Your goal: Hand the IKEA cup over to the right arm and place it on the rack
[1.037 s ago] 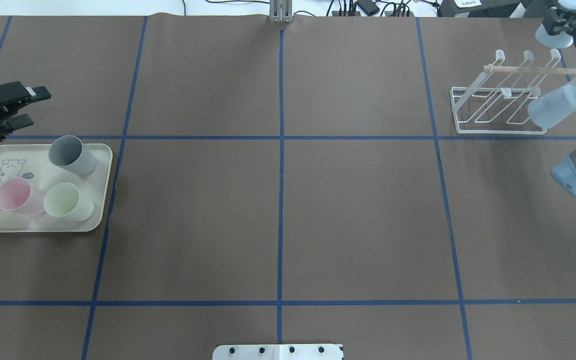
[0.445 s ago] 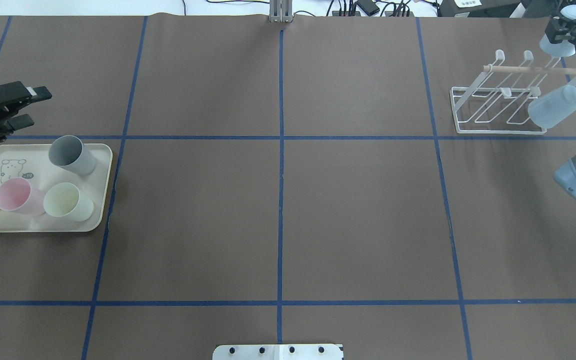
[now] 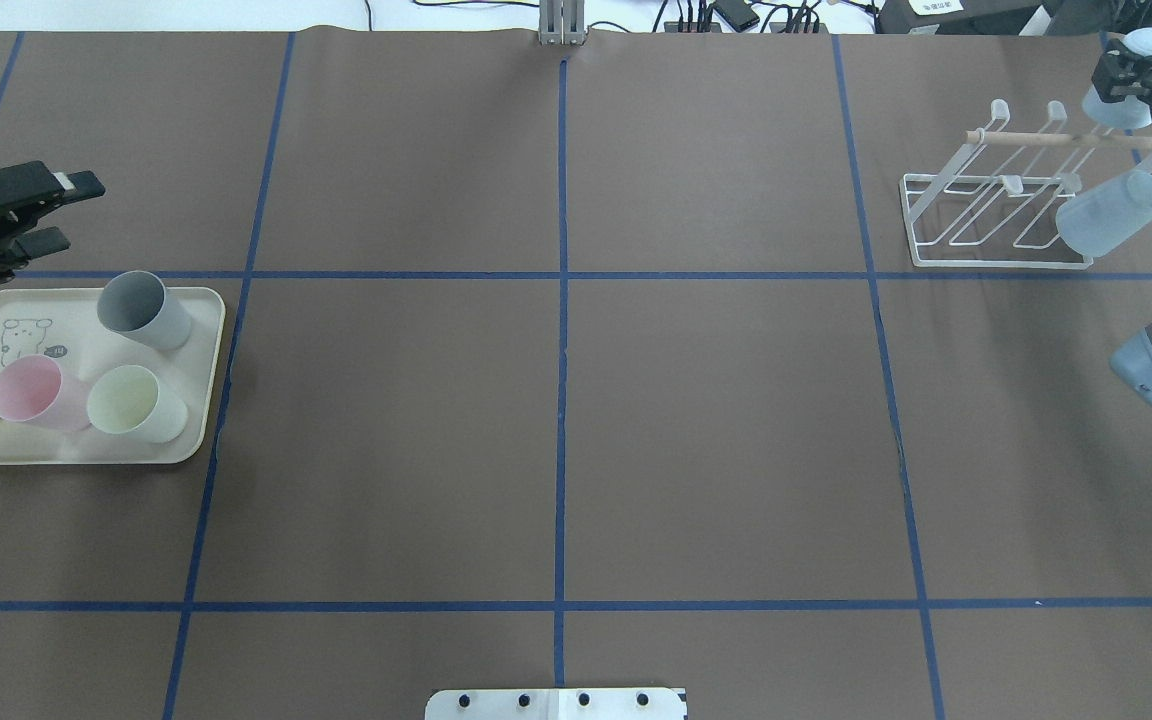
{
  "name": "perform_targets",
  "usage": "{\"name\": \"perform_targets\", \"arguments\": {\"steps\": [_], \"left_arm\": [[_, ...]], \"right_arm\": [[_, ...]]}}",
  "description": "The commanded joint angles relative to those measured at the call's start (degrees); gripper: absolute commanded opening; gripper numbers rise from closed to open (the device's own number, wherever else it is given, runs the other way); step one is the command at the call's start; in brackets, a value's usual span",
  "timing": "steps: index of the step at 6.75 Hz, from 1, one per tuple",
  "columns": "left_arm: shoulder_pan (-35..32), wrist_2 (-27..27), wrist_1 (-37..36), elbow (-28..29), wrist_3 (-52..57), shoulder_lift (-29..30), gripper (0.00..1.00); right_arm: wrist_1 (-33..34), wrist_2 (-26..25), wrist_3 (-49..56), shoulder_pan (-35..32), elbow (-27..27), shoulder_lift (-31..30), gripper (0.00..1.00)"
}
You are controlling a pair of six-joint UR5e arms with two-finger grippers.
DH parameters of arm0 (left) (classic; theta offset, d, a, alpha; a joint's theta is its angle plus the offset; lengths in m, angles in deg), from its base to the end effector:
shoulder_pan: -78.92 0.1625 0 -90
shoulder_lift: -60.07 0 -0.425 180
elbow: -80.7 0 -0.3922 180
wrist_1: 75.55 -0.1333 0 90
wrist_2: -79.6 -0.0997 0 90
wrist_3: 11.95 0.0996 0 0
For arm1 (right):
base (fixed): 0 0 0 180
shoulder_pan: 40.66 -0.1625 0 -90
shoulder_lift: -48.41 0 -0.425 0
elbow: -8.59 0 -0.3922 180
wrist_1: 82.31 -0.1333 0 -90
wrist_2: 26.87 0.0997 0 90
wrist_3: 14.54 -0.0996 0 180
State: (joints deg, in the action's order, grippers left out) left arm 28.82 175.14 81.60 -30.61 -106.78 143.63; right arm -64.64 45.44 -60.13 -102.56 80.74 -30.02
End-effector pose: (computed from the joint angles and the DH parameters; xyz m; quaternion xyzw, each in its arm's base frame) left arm 0.1895 -0.4195 0.3992 0.2186 0.6190 -0.3195 0.6834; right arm -0.1394 -0.6083 0.5692 0.5083 -0.2198 0.2088 0.8061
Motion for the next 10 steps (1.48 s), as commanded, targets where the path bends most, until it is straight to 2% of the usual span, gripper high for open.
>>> {"name": "perform_targets", "arguments": {"steps": [1, 2, 3, 4, 5, 8, 9, 10], "left_arm": [[0.0, 0.0, 0.0, -0.23, 0.0, 0.03, 1.0], [0.0, 0.0, 0.0, -0.32, -0.09, 0.03, 1.0], [0.0, 0.0, 0.0, -0.32, -0.09, 0.03, 1.0], [0.0, 0.0, 0.0, -0.32, -0.17, 0.03, 1.0], [0.0, 0.0, 0.0, -0.41, -0.17, 0.03, 1.0], [0.0, 0.09, -0.09, -0.32, -0.18, 0.03, 1.0], [0.09, 0.26, -0.78, -0.23, 0.61, 0.03, 1.0], [-0.26, 3.92, -4.18, -0.49, 2.27, 0.12, 1.0]], "right_arm": [[-0.09, 0.11, 0.06, 0.12, -0.08, -1.1, 0.0], [-0.09, 0.02, 0.06, 0.12, -0.08, -1.28, 0.0], [-0.09, 0.02, -0.12, 0.12, 0.01, -1.28, 0.14], [-0.09, 0.19, 0.14, 0.12, 0.01, -1.28, 0.63], [-0.09, 0.19, 0.23, 0.12, 0.1, -1.28, 1.0], [-1.92, 0.55, 0.32, 0.12, 0.28, -2.34, 1.0], [-2.54, 2.03, 0.32, 0.12, 1.06, -2.25, 1.0], [-2.2, 5.43, 0.15, -0.41, 3.33, -1.99, 1.0]]}}
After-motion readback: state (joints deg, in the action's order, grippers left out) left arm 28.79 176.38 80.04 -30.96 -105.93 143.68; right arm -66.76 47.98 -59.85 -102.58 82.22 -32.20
